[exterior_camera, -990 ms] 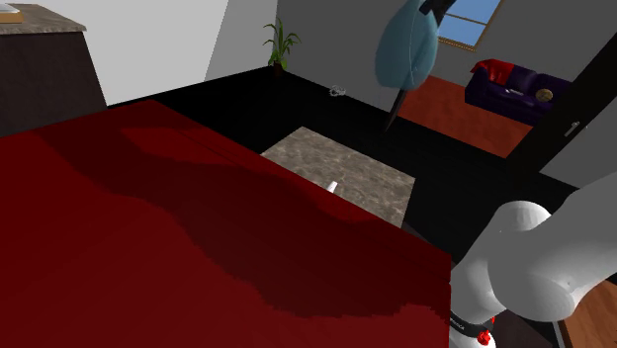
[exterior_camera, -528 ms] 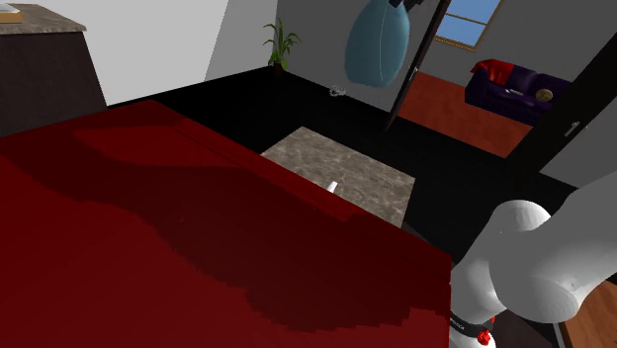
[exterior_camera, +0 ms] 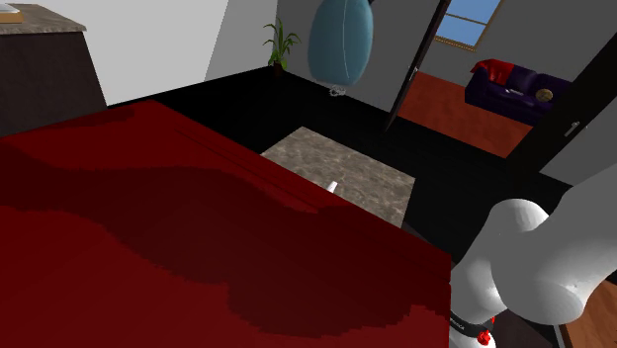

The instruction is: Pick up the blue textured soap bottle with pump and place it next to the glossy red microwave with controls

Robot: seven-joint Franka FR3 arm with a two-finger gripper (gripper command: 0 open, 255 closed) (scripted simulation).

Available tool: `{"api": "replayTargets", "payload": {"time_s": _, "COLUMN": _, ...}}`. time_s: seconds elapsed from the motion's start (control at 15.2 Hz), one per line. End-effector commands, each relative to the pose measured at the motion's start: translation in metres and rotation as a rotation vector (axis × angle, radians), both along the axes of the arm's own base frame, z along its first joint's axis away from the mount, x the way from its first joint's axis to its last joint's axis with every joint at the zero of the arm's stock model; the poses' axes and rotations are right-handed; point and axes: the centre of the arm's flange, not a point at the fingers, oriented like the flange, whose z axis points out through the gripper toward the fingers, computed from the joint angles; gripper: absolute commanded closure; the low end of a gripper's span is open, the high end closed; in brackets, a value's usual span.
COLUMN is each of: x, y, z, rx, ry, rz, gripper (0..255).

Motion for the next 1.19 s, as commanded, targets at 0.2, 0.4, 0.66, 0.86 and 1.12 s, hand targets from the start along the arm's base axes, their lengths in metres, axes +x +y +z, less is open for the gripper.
{"api": "replayTargets", "payload": {"time_s": 0.2, "x": 0.022, "y": 0.063, "z": 0.000, "rx": 0.001, "ry": -0.001, "rz": -0.001, "gripper": 255}}
{"api": "replayTargets", "payload": {"time_s": 0.4, "x": 0.034, "y": 0.101, "z": 0.001, "rx": 0.001, "ry": -0.001, "rz": -0.001, "gripper": 255}}
{"api": "replayTargets", "payload": {"time_s": 0.66, "x": 0.050, "y": 0.151, "z": 0.001, "rx": 0.001, "ry": -0.001, "rz": -0.001, "gripper": 255}}
{"api": "replayTargets", "payload": {"time_s": 0.86, "x": 0.062, "y": 0.189, "z": 0.001, "rx": 0.001, "ry": -0.001, "rz": -0.001, "gripper": 255}}
{"api": "replayTargets", "payload": {"time_s": 1.12, "x": 0.081, "y": 0.248, "z": 0.001, "rx": 0.001, "ry": -0.001, "rz": -0.001, "gripper": 255}}
